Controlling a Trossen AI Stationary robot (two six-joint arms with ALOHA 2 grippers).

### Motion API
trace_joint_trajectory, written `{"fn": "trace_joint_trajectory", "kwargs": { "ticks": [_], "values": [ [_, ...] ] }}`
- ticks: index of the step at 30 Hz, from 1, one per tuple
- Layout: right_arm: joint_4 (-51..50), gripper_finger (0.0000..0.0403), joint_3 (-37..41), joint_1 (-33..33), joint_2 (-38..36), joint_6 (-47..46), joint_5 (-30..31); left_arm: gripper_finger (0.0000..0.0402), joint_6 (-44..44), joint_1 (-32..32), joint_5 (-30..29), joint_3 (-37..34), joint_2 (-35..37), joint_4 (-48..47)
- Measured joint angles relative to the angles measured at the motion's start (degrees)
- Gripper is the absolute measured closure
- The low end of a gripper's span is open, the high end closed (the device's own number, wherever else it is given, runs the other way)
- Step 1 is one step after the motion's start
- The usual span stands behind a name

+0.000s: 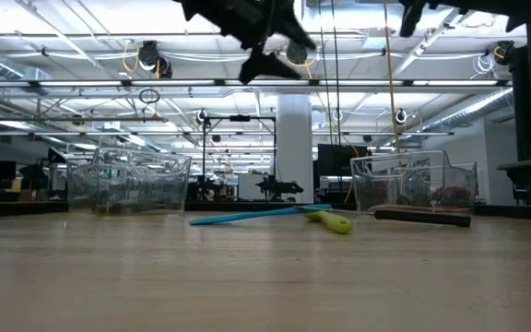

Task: Pick & Place Kitchen Items
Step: Put the pink spatula into the bottom transparent bin

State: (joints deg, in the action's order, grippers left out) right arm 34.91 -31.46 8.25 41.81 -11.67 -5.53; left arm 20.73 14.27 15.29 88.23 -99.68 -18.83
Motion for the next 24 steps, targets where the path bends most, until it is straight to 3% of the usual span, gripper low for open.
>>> {"fn": "trace_joint_trajectory", "kwargs": {
  "ticks": [5,9,16,24],
  "values": [
    [-13.67,0.0382,0.0,0.0,-5.92,-12.5,1.17,0.0117,-2.34,1.96,-8.94,0.01,0.37,-9.23],
    [-24.29,0.0382,0.0,-0.04,-9.44,-24.94,-1.01,0.0117,-3.9,2.72,-11.8,0.01,0.3,-11.64],
    [-37.91,0.0382,0.0,-0.11,-12.7,-44.24,-13.88,0.0117,-7.88,2.7,-14.58,0.04,0.3,-11.05],
    [-40.8,0.0382,0.0,-0.39,-13.23,-61.33,-28.53,0.0117,-9.71,2.47,-17.08,-0.31,0.3,-10.15]
  ]
}}
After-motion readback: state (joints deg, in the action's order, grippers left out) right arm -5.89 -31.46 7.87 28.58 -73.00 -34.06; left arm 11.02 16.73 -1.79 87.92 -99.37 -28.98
